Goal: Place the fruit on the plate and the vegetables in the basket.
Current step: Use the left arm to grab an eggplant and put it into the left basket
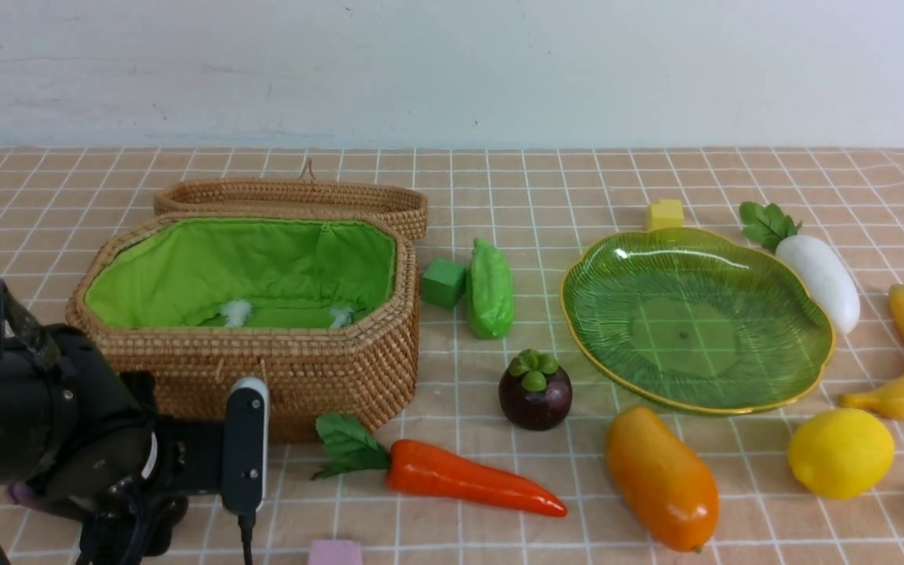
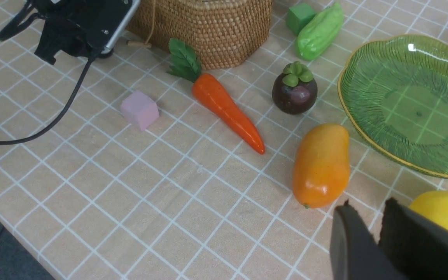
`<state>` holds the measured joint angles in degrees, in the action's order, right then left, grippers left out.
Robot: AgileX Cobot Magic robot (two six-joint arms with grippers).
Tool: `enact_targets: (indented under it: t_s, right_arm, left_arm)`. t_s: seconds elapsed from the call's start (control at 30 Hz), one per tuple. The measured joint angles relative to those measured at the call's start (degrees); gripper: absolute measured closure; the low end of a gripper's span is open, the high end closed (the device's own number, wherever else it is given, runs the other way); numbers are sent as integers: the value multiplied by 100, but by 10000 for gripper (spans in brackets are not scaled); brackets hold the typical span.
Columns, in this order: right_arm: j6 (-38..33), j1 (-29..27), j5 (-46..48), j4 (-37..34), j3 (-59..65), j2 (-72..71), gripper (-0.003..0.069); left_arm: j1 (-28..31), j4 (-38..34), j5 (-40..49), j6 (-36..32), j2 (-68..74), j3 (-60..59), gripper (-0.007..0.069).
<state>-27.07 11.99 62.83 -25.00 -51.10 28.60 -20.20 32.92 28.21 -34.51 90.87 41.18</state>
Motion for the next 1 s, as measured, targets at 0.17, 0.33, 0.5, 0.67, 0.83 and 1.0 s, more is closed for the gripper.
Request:
enact_targets:
  t_s: [0.17,0.33,0.5,0.67,0.83,1.0]
  right_arm:
    - [-31,0,-47,0,0,0,519]
    - [-114,0,-146,-67,0,0,519]
    - [-122,0,-544,-225,0,0,519]
    - [-124,0,-1469,-567,0,0,519]
    - [-129,0,-1917,-918,0,0,519]
    - [-131,0,-1871,-1234,0,0,519]
  left_arm:
    - [-12,-316,362,0,-150,0,202]
    - [-442,-1244,1430,31,-1086,20,203]
    - [-1015,-1422,1699,658,-2156,474,204]
    - [-1208,-790,1060,1310,-2523,1501,204]
    - [-1208,-354,623,1447,-1923,2254,204]
    - [-1198,389,559,1500,-551,2736,204]
